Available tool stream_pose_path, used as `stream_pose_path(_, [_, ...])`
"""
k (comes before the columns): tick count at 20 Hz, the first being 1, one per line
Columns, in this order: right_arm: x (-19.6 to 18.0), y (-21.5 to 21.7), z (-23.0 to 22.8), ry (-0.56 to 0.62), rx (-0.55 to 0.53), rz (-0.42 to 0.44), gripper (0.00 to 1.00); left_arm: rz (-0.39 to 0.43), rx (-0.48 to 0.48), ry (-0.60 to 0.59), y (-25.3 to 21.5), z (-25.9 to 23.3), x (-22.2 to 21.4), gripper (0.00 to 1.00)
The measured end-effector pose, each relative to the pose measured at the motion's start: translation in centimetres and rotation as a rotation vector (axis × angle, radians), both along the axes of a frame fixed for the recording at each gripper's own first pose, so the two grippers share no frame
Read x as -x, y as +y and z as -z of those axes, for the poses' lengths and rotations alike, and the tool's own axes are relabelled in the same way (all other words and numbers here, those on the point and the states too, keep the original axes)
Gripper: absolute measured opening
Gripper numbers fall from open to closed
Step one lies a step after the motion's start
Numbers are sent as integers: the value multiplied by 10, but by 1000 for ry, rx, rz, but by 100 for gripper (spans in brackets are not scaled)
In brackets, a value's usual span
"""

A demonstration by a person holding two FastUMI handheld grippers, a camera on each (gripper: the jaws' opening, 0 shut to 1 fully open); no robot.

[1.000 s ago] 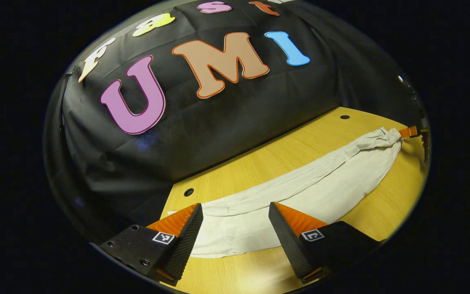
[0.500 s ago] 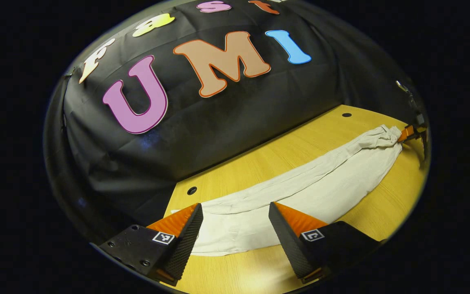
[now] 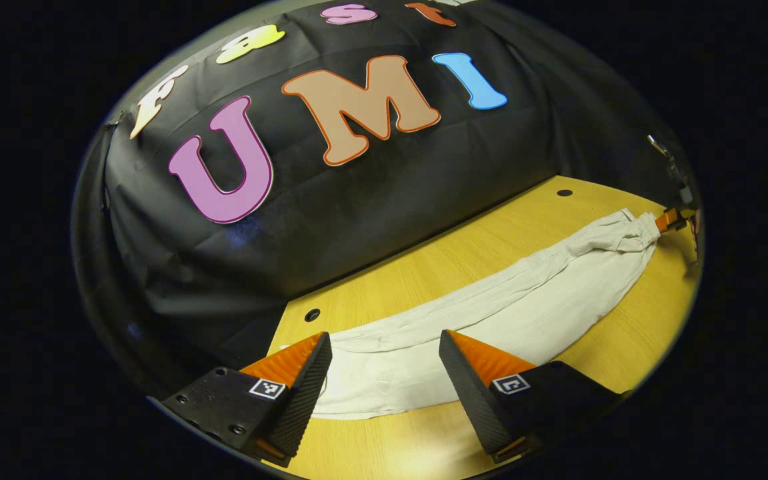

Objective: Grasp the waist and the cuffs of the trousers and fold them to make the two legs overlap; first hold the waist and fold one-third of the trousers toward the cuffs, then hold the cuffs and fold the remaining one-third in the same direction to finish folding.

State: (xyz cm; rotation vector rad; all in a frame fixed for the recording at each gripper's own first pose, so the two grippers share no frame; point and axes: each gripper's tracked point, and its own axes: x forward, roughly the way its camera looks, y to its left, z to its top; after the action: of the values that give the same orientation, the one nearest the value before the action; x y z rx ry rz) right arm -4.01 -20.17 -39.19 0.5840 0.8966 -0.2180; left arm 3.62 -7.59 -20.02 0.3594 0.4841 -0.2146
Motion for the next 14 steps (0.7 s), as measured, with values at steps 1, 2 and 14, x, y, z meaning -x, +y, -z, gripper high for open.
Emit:
stream_pose_path(1, [1, -4, 0, 2, -1, -3, 10, -4, 5, -1, -2, -1, 1, 96])
stream_pose_path(2, [4, -10, 0, 0, 0, 1, 10, -9, 8, -1, -4, 0, 3, 96])
stream_pose_path(14, [-35, 11, -88, -149, -40, -20, 10, 3, 53, -9, -6, -4, 2, 96])
